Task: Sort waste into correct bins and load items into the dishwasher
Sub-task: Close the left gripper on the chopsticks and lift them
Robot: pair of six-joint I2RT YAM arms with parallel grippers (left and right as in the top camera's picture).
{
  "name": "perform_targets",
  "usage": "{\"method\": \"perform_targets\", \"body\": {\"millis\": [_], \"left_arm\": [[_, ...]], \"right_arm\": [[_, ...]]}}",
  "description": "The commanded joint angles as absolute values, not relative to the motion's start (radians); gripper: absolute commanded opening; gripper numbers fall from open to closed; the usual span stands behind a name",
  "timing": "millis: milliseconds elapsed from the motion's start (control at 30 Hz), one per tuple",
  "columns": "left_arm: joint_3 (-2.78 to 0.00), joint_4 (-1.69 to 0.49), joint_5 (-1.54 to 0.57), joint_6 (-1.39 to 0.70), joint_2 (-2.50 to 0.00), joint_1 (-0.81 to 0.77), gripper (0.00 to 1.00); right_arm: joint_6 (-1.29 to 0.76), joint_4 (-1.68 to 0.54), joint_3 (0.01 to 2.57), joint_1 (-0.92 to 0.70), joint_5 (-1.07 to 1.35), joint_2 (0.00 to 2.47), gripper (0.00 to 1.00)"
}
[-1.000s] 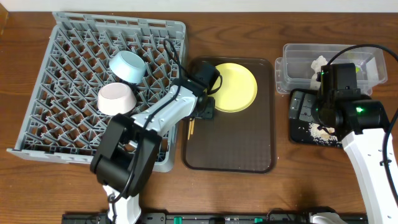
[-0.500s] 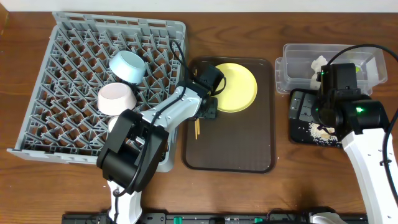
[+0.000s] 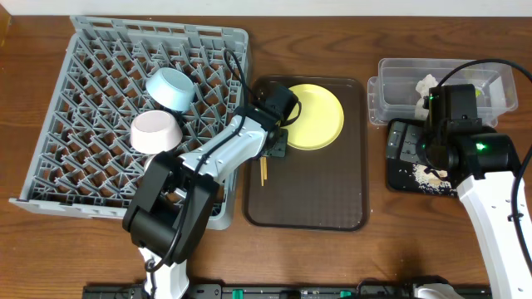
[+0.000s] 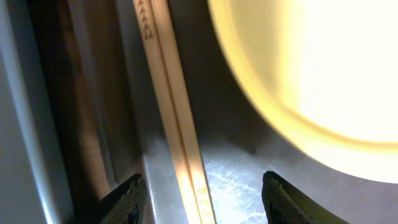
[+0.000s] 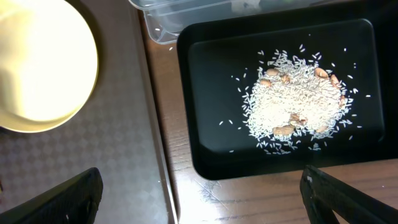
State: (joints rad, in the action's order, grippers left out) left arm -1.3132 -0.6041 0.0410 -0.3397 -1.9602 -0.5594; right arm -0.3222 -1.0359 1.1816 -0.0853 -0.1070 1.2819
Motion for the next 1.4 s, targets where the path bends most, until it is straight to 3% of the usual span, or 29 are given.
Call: {"method": "perform_targets", "body": {"millis": [0,933,1100,1200,1367], "left_arm": [[-1.306,-0.564,0.060,-0.346,-1.943,-0.562,0.60],[-1.297,-0.525,0.073,-0.347,-2.003,-0.555,0.60],[-1.296,-0.525,0.072,-0.354,-2.017,-0.555,0.51],[-1.290,-0.525,0.072,-0.354,-2.022,-0.555,0.37],[-1.286,-0.535,0.071,-0.358,-2.022,-0.555,0.29]], "right_arm": [[-0.324,-1.037,1.183,-0.080,-0.100,1.283,0.99],[-0.317,-1.044,1.183,-0.080,-0.100,1.283,0.99],[-0.317,-1.044,1.183,-0.080,-0.100,1.283,0.99],[-0.317,-1.044,1.183,-0.080,-0.100,1.283,0.99],[-0.317,-1.044,1.183,-0.080,-0.100,1.283,0.99]]}}
